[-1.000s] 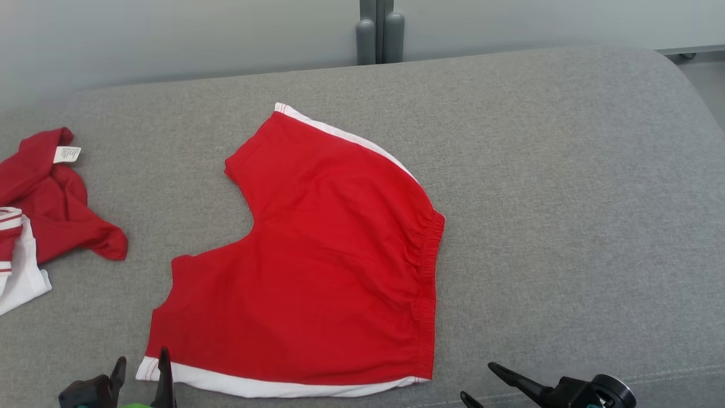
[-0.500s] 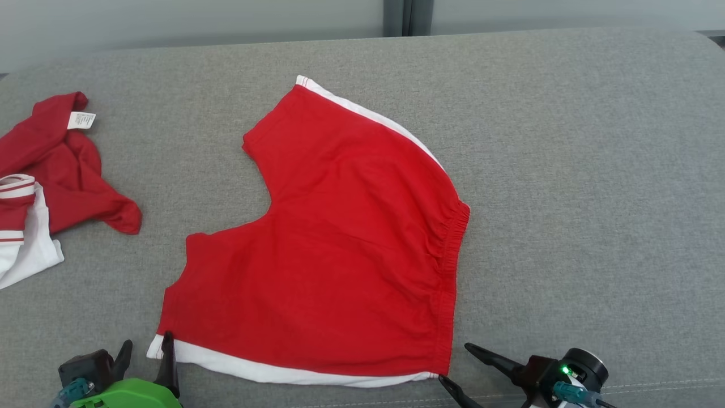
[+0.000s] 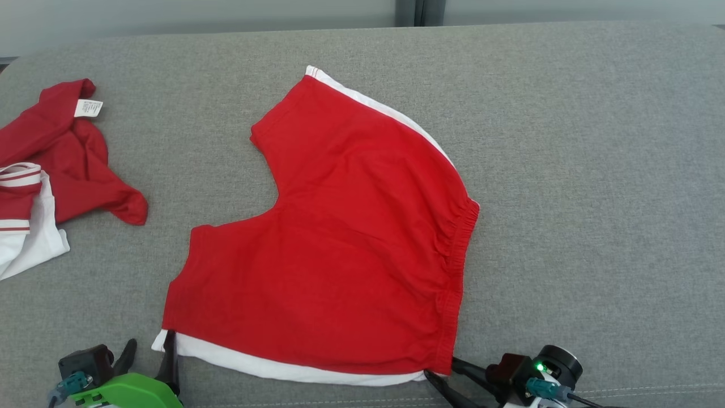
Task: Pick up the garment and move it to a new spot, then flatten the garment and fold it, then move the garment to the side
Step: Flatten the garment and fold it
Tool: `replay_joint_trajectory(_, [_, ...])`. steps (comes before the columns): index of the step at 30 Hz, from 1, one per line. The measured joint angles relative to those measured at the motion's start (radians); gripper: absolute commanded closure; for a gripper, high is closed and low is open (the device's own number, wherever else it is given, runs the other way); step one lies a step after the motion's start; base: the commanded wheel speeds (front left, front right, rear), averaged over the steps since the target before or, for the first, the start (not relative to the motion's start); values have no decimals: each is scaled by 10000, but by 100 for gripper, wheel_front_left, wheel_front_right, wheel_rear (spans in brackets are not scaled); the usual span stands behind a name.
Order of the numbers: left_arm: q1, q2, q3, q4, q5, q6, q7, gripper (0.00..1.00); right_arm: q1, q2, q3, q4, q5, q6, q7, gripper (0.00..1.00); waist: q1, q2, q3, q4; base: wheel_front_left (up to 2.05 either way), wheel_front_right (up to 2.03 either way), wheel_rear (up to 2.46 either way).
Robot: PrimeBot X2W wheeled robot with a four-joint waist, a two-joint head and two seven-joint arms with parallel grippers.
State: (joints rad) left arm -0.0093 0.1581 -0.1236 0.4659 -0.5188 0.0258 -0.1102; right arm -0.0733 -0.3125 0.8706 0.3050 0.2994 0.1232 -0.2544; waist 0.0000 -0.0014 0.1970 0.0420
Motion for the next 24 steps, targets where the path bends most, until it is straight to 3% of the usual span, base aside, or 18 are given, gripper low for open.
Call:
replay_joint_trajectory(1, [-35,0,-4,44,-23,-10,38,33,-21,8,15,35,0,0,0,58,0,0,7,0,0,0,0])
replay_joint_trajectory(2, [-70,0,-13,75,-58,-38,38,50,-24,13,31,67,0,2,0,59,0,0,15,-2,0,0,0])
replay_joint_trajectory(4, [-105,-15,2,105,-151,-125,40,54,-28,33,59,138,2,2,0,62,0,-1,34,-7,0,0,0])
replay_joint_trajectory(7, [-165,-96,-13,115,-360,-366,151,67,-85,75,79,201,8,2,0,64,0,0,69,-14,0,0,0])
replay_joint_trajectory(9, [-211,-134,-42,123,-535,-520,326,94,-153,109,96,247,25,2,0,69,0,0,87,-22,0,0,0])
replay_joint_trajectory(10, [-225,-134,-50,125,-589,-579,395,100,-201,136,104,263,40,4,0,69,0,0,94,-27,0,0,0])
replay_joint_trajectory(14, [-250,-217,-12,130,-1009,-800,744,96,-268,257,102,286,69,10,0,62,0,0,110,-45,0,0,0])
replay_joint_trajectory(15, [-258,-217,12,123,-1091,-803,832,83,-270,268,102,297,77,12,0,62,0,-1,108,-49,0,0,0])
replay_joint_trajectory(19, [-260,-207,132,48,-1352,-888,1129,56,-295,272,96,353,92,12,0,60,0,0,94,-42,0,0,0])
replay_joint_trajectory(22, [-260,-205,130,-77,-1461,-999,1333,58,-315,286,142,374,117,12,0,65,0,0,87,-9,0,0,0])
replay_joint_trajectory(23, [-260,-194,119,-117,-1467,-1005,1404,67,-324,288,182,378,134,12,0,69,0,0,86,6,0,0,0])
replay_joint_trajectory(24, [-260,-176,102,-155,-1467,-1007,1478,67,-342,297,221,384,174,12,0,69,0,0,86,23,0,0,0])
